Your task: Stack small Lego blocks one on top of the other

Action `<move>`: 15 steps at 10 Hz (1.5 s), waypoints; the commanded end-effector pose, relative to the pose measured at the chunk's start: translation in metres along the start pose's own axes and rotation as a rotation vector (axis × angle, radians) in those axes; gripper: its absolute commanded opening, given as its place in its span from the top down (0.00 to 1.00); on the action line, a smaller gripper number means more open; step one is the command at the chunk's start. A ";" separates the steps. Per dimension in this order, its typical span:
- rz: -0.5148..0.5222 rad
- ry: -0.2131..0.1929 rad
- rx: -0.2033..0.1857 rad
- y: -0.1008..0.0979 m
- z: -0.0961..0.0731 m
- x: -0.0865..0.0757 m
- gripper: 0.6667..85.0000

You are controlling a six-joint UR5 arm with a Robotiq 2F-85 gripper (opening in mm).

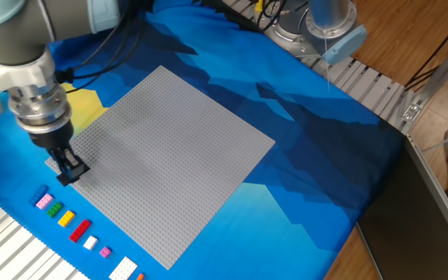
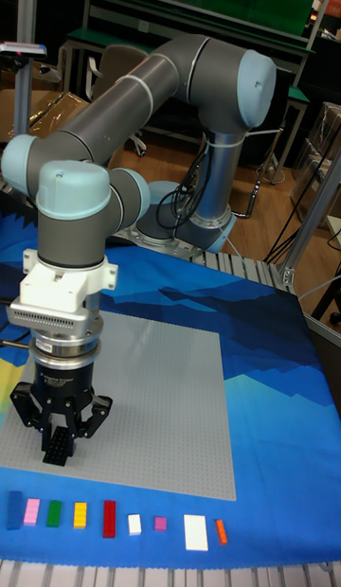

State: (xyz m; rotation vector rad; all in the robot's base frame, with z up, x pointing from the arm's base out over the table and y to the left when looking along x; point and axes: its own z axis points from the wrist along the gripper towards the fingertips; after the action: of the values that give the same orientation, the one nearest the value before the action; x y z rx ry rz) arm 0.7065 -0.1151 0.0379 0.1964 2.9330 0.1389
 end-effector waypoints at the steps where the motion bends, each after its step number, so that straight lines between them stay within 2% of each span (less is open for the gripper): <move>1: -0.001 0.021 0.016 -0.010 0.004 0.021 0.91; 4: -0.045 0.058 0.024 -0.009 0.005 0.037 0.91; 6: -0.084 0.066 0.028 -0.011 0.007 0.041 0.92; 10: -0.110 0.046 0.032 -0.013 0.012 0.041 0.93; 15: -0.066 0.039 0.017 -0.010 0.015 0.040 0.93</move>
State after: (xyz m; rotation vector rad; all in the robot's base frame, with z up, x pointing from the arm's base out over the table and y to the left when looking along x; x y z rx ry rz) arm 0.6681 -0.1197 0.0148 0.0685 2.9843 0.0861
